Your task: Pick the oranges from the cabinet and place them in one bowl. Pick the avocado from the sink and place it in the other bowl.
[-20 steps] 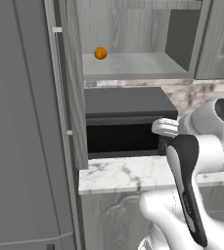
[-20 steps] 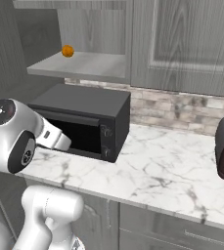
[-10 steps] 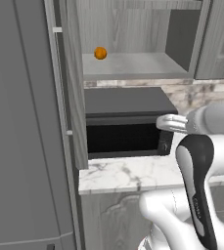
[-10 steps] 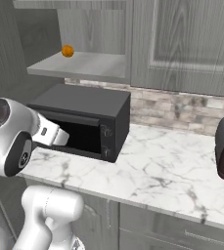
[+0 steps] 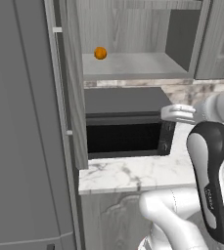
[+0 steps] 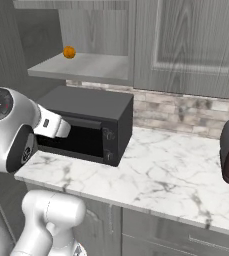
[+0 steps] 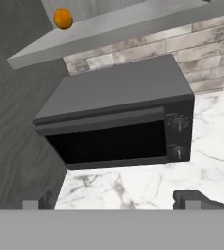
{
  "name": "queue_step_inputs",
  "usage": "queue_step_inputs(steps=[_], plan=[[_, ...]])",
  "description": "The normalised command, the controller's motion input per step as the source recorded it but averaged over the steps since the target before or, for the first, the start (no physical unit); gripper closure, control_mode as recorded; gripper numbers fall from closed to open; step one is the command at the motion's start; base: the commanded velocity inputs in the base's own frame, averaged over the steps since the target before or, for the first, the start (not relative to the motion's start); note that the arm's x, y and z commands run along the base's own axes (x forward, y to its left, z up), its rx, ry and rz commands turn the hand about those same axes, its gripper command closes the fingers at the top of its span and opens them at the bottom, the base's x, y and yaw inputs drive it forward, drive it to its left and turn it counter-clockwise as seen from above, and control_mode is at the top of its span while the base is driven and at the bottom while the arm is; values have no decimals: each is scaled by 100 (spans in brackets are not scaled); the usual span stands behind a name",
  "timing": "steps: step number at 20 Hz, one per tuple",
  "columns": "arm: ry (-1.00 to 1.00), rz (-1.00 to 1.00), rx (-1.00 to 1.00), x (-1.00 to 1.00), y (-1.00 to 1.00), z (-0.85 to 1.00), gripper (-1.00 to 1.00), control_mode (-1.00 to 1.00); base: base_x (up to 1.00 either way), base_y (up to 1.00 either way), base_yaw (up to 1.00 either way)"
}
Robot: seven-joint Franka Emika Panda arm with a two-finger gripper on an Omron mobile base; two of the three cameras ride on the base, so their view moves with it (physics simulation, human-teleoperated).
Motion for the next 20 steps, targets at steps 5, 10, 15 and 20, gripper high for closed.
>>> queue_step_inputs(steps=[5, 10, 15, 20], plan=[[0, 9, 0, 0, 0, 32, -100, -100, 0, 0, 0], [0, 11, 0, 0, 0, 28, -100, -100, 0, 0, 0], [-4, 11, 0, 0, 0, 29, -100, -100, 0, 0, 0], [-4, 8, -3, 3, 2, 25, -100, -100, 0, 0, 0]])
